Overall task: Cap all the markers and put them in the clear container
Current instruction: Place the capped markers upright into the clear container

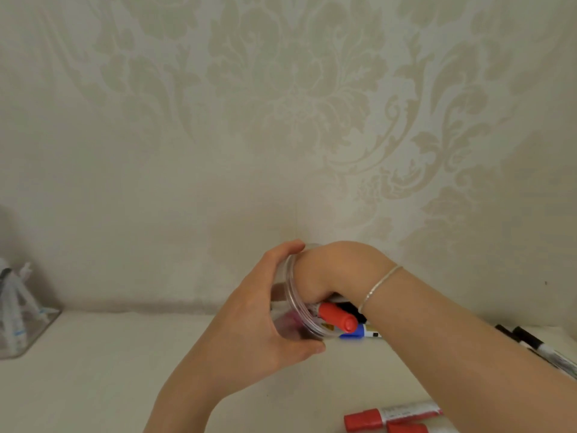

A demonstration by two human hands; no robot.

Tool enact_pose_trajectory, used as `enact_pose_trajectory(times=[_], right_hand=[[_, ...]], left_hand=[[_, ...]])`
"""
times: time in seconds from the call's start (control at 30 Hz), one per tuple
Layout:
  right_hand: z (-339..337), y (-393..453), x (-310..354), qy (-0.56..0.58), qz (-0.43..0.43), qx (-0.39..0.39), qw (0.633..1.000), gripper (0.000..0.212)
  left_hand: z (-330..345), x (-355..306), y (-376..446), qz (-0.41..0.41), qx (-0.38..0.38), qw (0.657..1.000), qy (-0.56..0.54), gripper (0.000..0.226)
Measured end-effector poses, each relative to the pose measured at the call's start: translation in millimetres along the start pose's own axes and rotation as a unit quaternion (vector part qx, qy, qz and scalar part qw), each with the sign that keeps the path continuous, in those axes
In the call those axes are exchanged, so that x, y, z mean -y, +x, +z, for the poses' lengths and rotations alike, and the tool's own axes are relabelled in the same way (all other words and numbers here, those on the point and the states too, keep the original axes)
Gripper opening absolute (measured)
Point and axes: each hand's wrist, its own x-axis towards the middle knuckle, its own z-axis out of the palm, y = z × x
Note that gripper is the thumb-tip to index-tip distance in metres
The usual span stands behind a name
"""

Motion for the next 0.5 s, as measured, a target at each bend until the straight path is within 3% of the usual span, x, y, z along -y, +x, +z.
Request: enact_pose_trajectory(times=[0.17,0.27,0.5], right_hand=[[-8,-10,-9,0.134,-0.018,-0.049,0.990,0.027],[-10,-9,-18,0.214,-0.019,-0.029,0.976,0.034],[-11,-27,-32,0.253,-0.102,-0.018,0.962,0.025]], left_hand=[[-2,0,0,-0.007,-0.013,1.000,-0.014,0.103],[-4,-1,-1,-0.014,-0.018,0.999,-0.027,0.103],[-10,-3,-4,-0.030,-0.035,0.997,-0.062,0.098]])
